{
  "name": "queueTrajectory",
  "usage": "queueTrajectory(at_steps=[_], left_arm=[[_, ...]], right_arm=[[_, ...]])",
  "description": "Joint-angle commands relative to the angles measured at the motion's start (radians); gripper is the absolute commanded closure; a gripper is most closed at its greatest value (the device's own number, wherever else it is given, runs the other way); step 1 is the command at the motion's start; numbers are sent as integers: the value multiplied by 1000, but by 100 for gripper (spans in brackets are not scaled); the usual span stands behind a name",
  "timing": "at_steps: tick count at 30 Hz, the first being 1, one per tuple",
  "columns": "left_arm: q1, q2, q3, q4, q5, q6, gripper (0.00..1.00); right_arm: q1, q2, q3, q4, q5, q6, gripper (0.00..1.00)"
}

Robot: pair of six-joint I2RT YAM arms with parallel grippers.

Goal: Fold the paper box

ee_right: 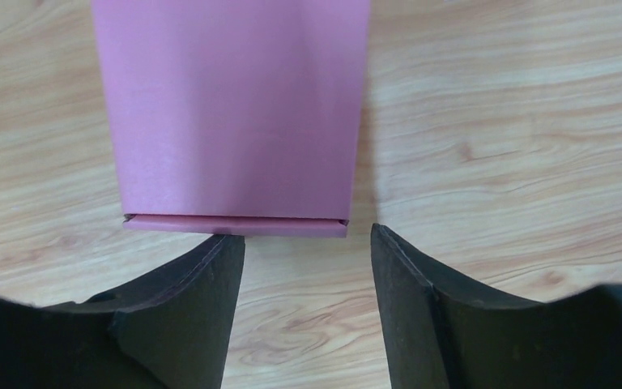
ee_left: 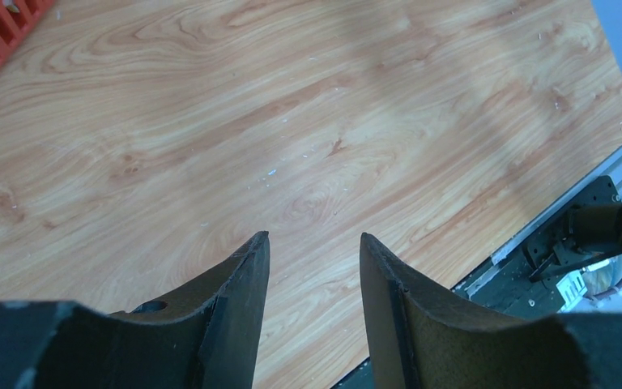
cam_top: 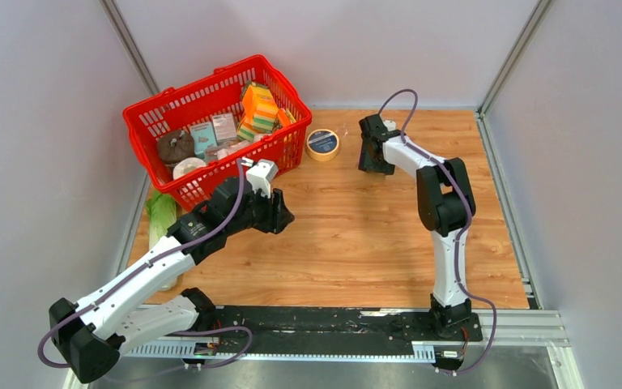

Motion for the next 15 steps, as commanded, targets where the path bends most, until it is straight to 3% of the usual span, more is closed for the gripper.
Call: queueTrajectory(at_steps=[1, 9, 15], left_arm=[[1, -8, -5, 42, 21, -4, 47], [1, -5, -8, 51, 41, -6, 47], [1, -14, -2, 37, 44, -3, 47]], right_arm=[[-65, 9, 36, 16, -1, -86, 42], [-112, -28, -27, 48, -13, -100, 42], [-135, 24, 39, 55, -58, -122, 42]])
